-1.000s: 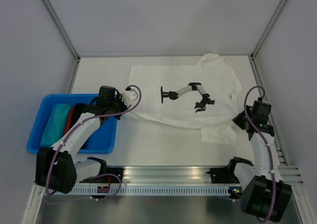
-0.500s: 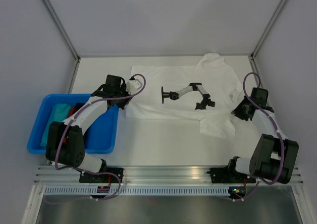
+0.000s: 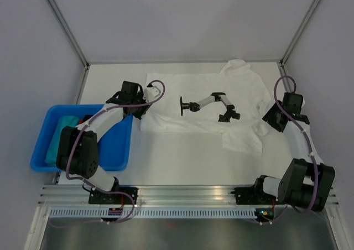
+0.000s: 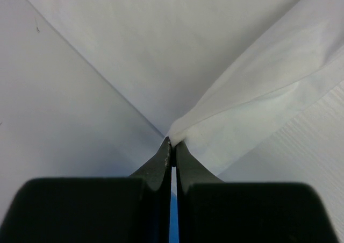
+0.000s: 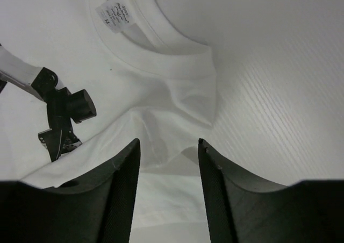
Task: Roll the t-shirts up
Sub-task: Fold the tshirt
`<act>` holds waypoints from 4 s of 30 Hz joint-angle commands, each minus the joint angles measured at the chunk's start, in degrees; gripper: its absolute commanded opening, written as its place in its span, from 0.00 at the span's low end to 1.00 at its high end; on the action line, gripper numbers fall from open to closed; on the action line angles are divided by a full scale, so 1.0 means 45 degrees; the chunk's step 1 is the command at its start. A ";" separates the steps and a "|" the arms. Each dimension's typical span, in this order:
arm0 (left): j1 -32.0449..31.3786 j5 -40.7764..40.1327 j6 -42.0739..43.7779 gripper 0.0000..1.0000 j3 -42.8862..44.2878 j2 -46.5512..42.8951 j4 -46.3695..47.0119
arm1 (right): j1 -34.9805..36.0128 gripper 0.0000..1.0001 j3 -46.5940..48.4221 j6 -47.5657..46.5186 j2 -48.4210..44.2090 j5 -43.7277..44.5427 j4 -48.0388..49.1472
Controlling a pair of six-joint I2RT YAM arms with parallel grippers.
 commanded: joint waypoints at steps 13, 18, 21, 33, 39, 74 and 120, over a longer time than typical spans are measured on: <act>0.0229 0.0186 -0.0600 0.02 -0.0084 0.0021 -0.0258 | 0.0028 0.42 -0.3665 0.2845 -0.2438 -0.0276 0.0257; 0.0229 0.0245 -0.0580 0.02 -0.0064 -0.0077 -0.0219 | 0.0028 0.34 -0.3743 0.2632 -0.3628 -0.0878 0.1094; 0.0229 0.0362 -0.0639 0.02 -0.0006 -0.0136 -0.0219 | 0.0028 0.45 -0.3413 -0.0843 -0.4664 -0.1659 0.2754; 0.0229 0.0637 -0.0717 0.02 0.0287 -0.0019 -0.0082 | 0.0203 0.53 -0.2220 -1.1942 -0.2327 -0.3247 0.0415; 0.0229 0.0869 -0.0951 0.02 0.0366 -0.0038 -0.0043 | 0.0242 0.44 -0.2376 -1.1003 -0.0720 -0.3420 0.1000; 0.0229 0.0714 -0.0835 0.02 0.0893 0.0313 0.0016 | 0.0614 0.19 -0.2729 -1.3563 0.1054 -0.2951 0.0512; 0.0229 -0.1746 -0.1108 0.02 0.3021 0.2812 -0.0063 | -0.0793 0.00 0.2155 -1.1003 0.2364 -0.8029 0.1840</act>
